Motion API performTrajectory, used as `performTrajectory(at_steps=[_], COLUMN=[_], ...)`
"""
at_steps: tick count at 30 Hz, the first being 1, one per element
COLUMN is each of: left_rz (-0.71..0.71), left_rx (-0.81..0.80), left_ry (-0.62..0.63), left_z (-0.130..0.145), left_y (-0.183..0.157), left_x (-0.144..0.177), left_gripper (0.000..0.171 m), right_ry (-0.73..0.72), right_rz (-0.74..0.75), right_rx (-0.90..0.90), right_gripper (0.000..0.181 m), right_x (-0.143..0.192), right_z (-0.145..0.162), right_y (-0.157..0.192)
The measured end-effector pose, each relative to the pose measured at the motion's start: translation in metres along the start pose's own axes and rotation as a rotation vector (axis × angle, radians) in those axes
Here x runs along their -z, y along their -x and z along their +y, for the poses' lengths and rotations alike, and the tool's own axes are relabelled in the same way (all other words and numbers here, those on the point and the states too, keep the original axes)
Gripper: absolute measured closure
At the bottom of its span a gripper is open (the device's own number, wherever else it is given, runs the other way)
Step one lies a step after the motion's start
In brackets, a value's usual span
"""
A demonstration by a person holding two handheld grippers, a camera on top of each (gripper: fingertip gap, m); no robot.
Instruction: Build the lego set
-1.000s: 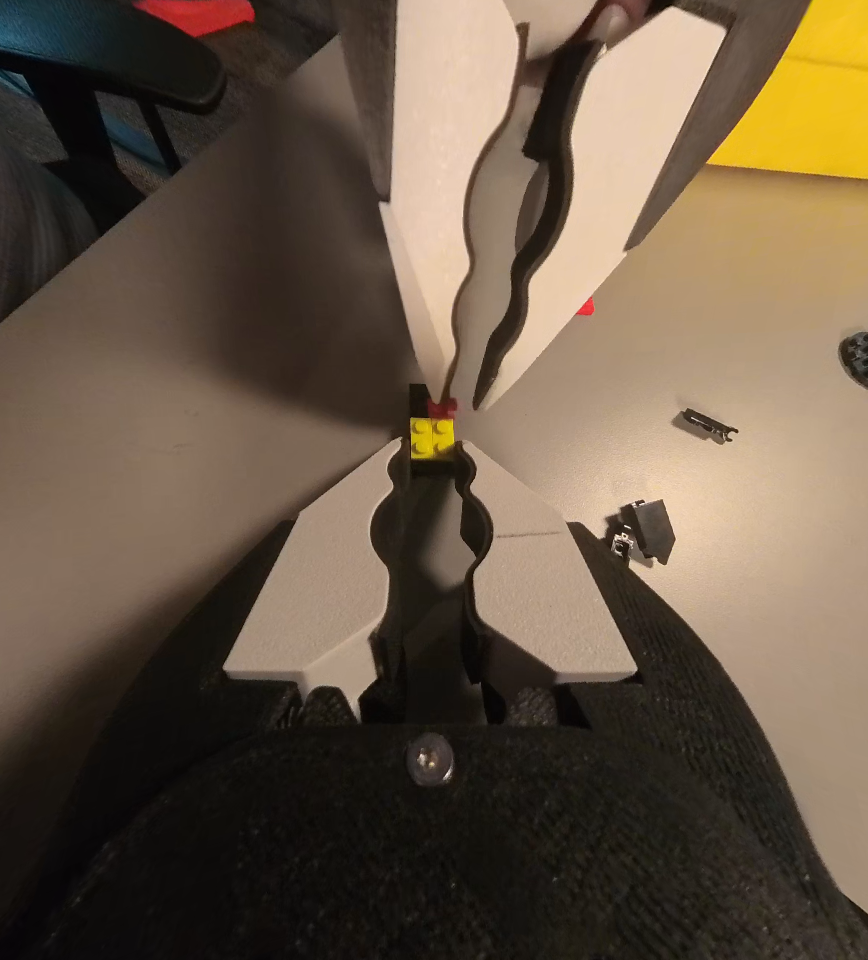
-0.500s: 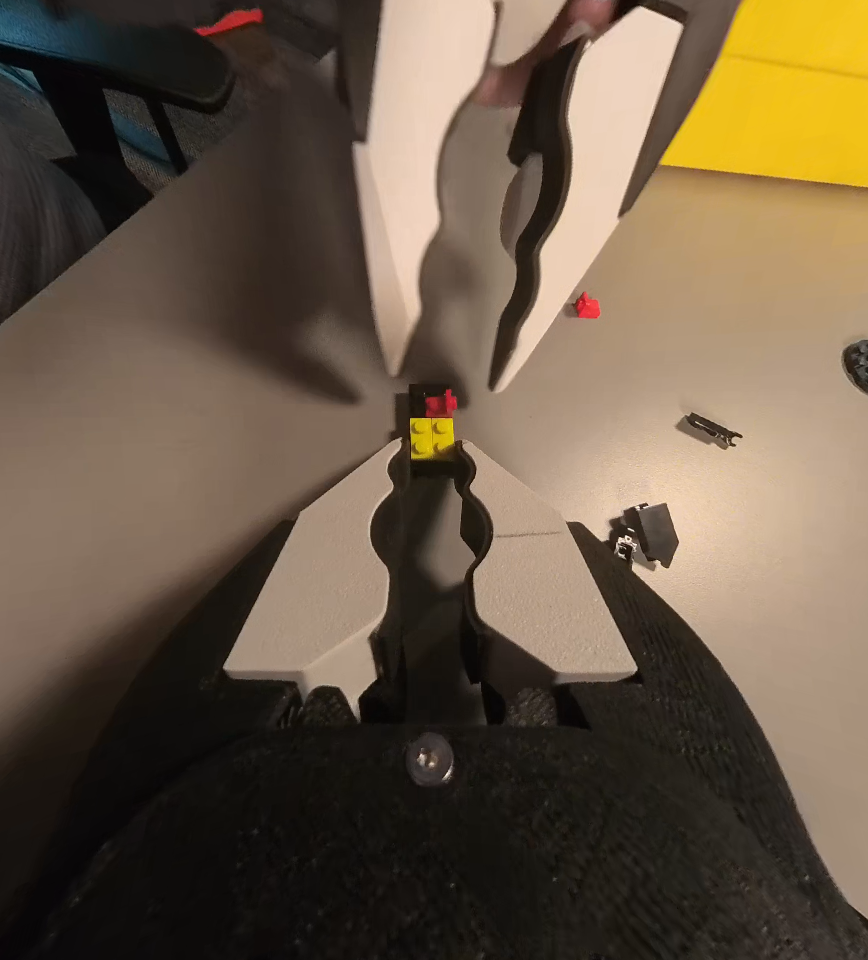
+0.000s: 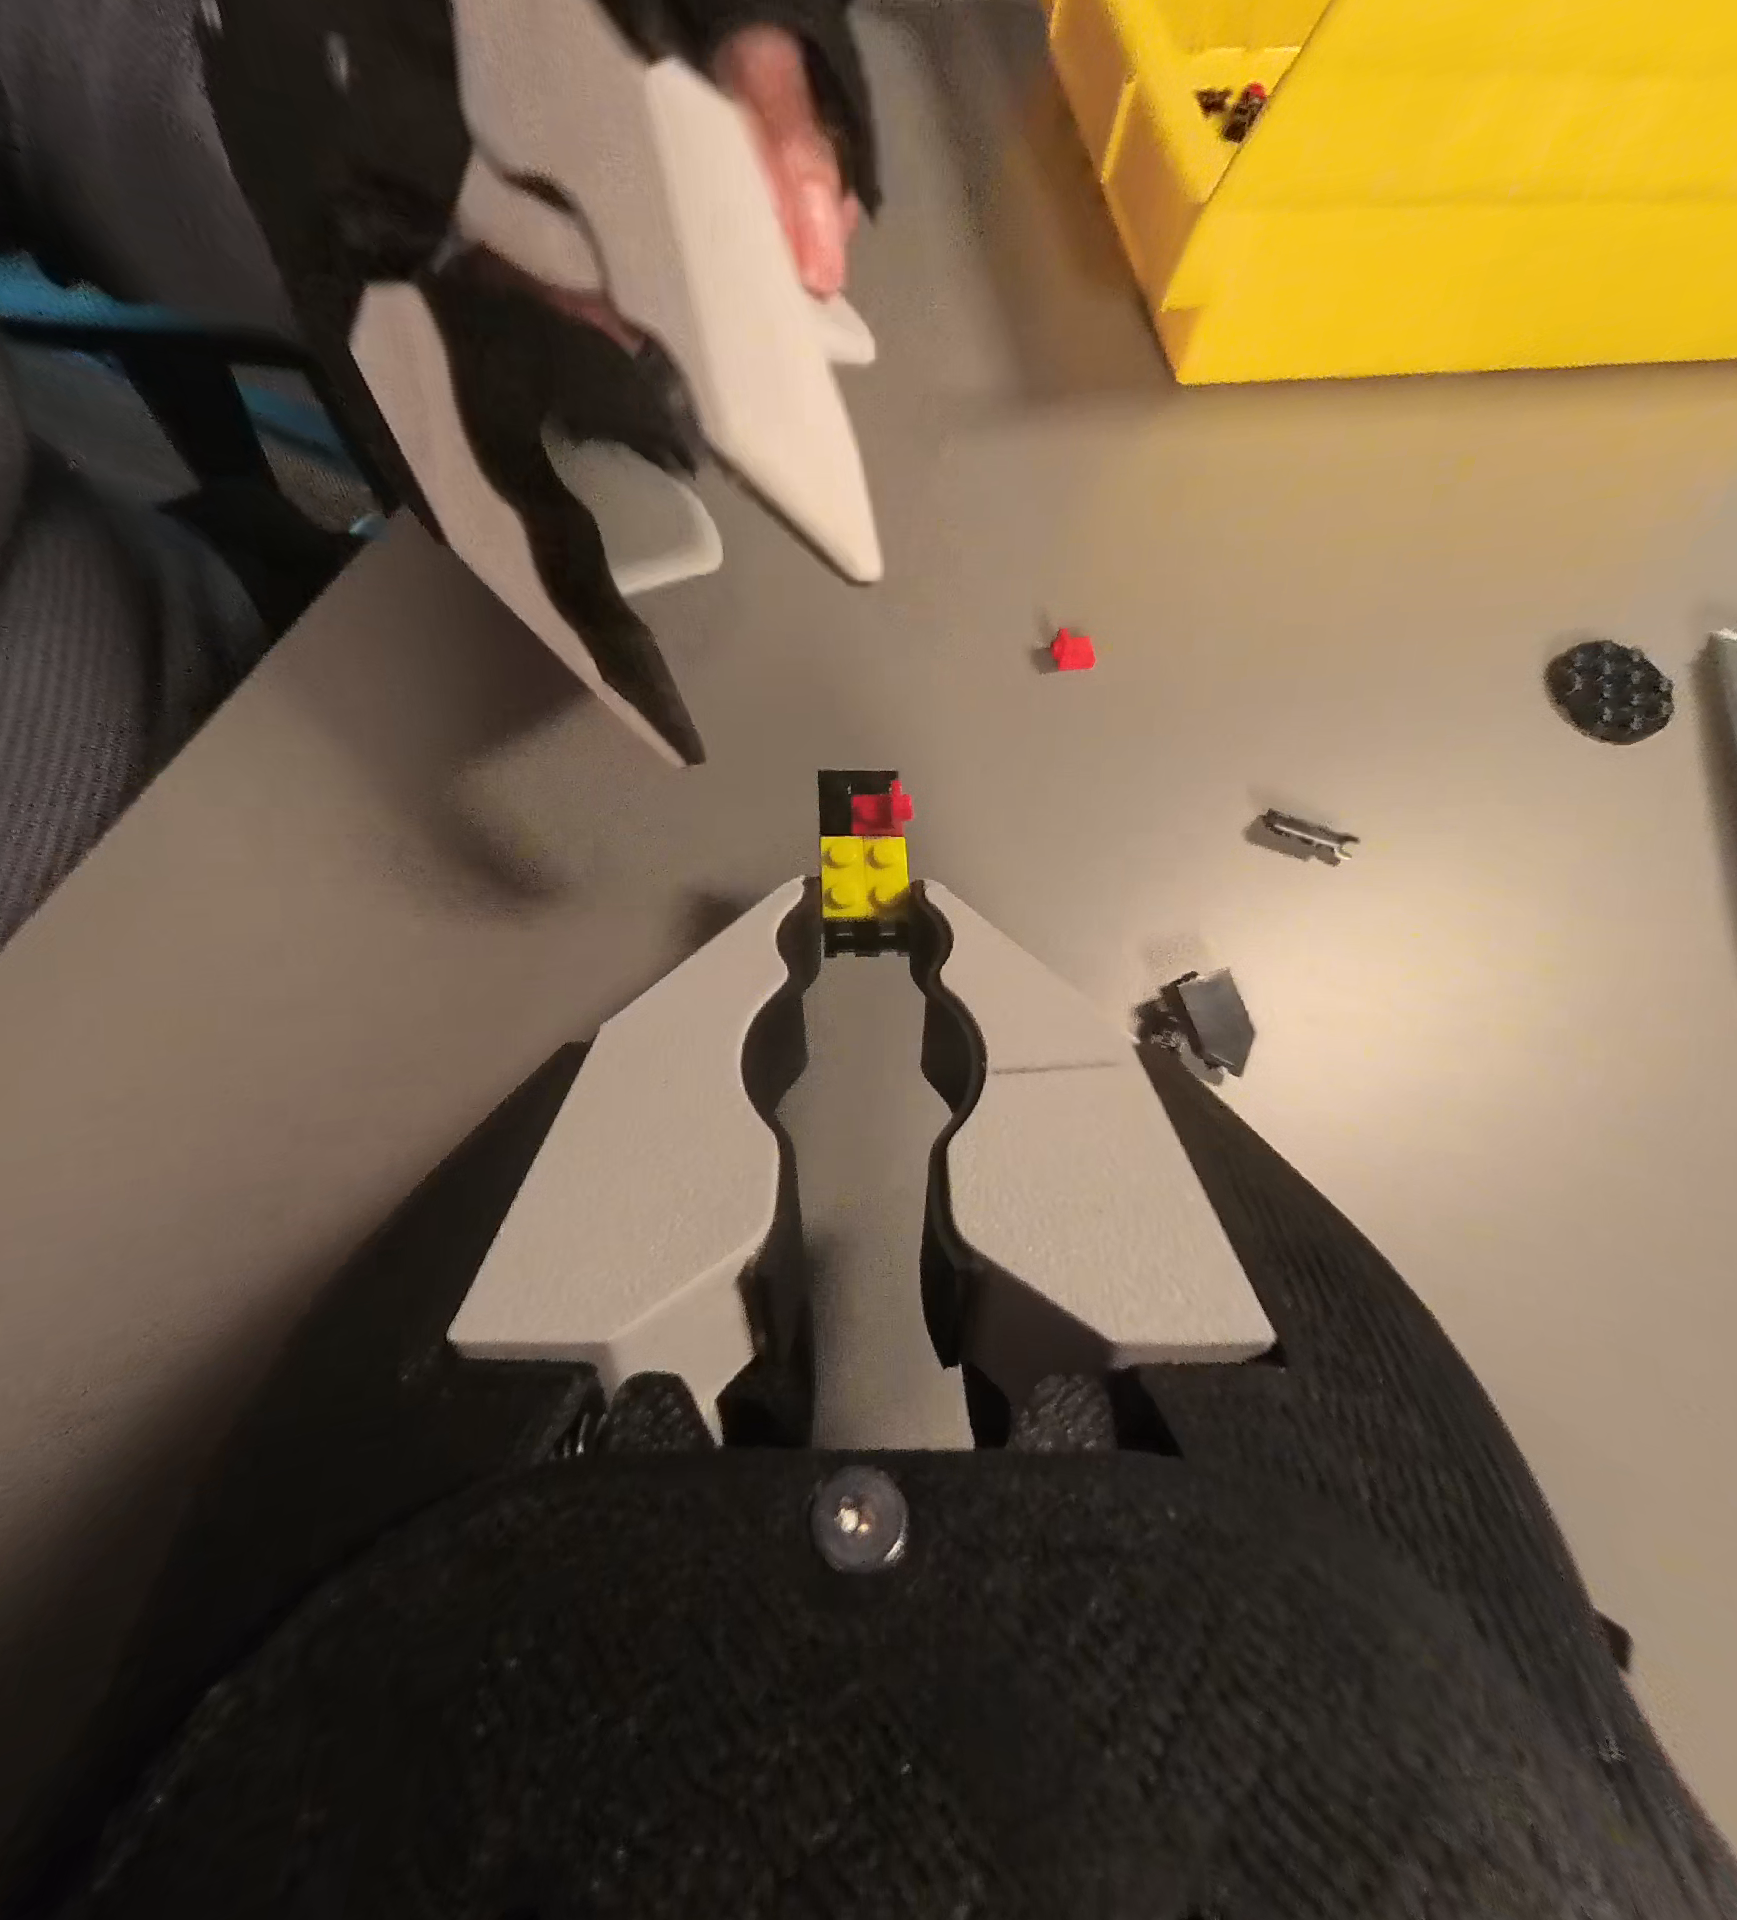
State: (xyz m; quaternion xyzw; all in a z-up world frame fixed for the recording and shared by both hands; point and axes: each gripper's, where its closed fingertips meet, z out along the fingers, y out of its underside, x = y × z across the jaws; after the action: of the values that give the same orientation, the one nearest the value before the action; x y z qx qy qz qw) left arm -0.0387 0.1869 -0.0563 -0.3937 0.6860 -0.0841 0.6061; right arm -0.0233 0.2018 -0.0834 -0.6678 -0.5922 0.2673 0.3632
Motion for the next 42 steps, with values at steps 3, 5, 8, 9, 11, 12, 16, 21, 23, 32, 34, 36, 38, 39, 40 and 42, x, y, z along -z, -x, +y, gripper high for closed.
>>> performTrajectory(at_steps=[3,5,8,9,11,12,16,21,23,32,34,36,38,39,40,42], left_rz=[-0.078,-0.112,-0.135,-0.132,-0.156,-0.162,-0.176,-0.170,-0.180,-0.191,-0.198,-0.198,-0.203,-0.200,-0.198,-0.204], left_rx=[-0.249,-0.394,-0.550,-0.578,-0.613,-0.623,-0.649,-0.660,-0.656,-0.682,-0.660,-0.637,-0.604,-0.576,-0.543,-0.491], left_ry=[0.008,0.019,0.022,0.031,0.046,0.048,0.019,0.026,0.026,0.037,0.039,0.052,0.063,0.066,0.069,0.073], left_z=[-0.003,-0.003,-0.005,-0.004,-0.003,-0.003,-0.008,-0.005,-0.005,-0.005,-0.006,-0.005,-0.005,-0.006,-0.006,-0.006], left_y=[-0.001,-0.003,-0.006,-0.007,-0.003,-0.002,-0.001,-0.003,-0.002,-0.001,0.000,0.001,0.003,0.004,0.005,0.010], left_x=[-0.002,-0.005,-0.009,-0.010,-0.013,-0.014,-0.013,-0.013,-0.013,-0.012,-0.012,-0.013,-0.014,-0.014,-0.013,-0.012], left_gripper=[0.129,0.132,0.135,0.136,0.137,0.139,0.148,0.149,0.149,0.160,0.160,0.160,0.161,0.162,0.161,0.162], right_ry=[-0.024,-0.041,-0.047,-0.046,-0.044,-0.045,-0.051,-0.053,-0.055,-0.067,-0.074,-0.076,-0.080,-0.084,-0.091,-0.126], right_rz=[-0.008,-0.021,-0.031,-0.034,-0.039,-0.040,-0.041,-0.046,-0.047,-0.048,-0.045,-0.039,-0.034,-0.033,-0.028,0.009], right_rx=[-0.022,-0.028,-0.022,-0.019,-0.015,-0.012,-0.006,-0.003,-0.001,0.019,0.021,0.021,0.015,0.011,0.010,0.032], right_gripper=[0.167,0.167,0.167,0.167,0.167,0.167,0.167,0.167,0.167,0.167,0.167,0.167,0.167,0.167,0.166,0.161], right_x=[0.009,0.013,0.016,0.017,0.017,0.016,0.015,0.014,0.014,0.015,0.016,0.016,0.017,0.017,0.017,0.019], right_z=[-0.009,-0.015,-0.019,-0.019,-0.020,-0.021,-0.021,-0.022,-0.022,-0.025,-0.026,-0.026,-0.026,-0.026,-0.027,-0.032], right_y=[0.001,0.003,0.007,0.008,0.009,0.010,0.011,0.013,0.013,0.015,0.015,0.014,0.012,0.011,0.010,0.007])
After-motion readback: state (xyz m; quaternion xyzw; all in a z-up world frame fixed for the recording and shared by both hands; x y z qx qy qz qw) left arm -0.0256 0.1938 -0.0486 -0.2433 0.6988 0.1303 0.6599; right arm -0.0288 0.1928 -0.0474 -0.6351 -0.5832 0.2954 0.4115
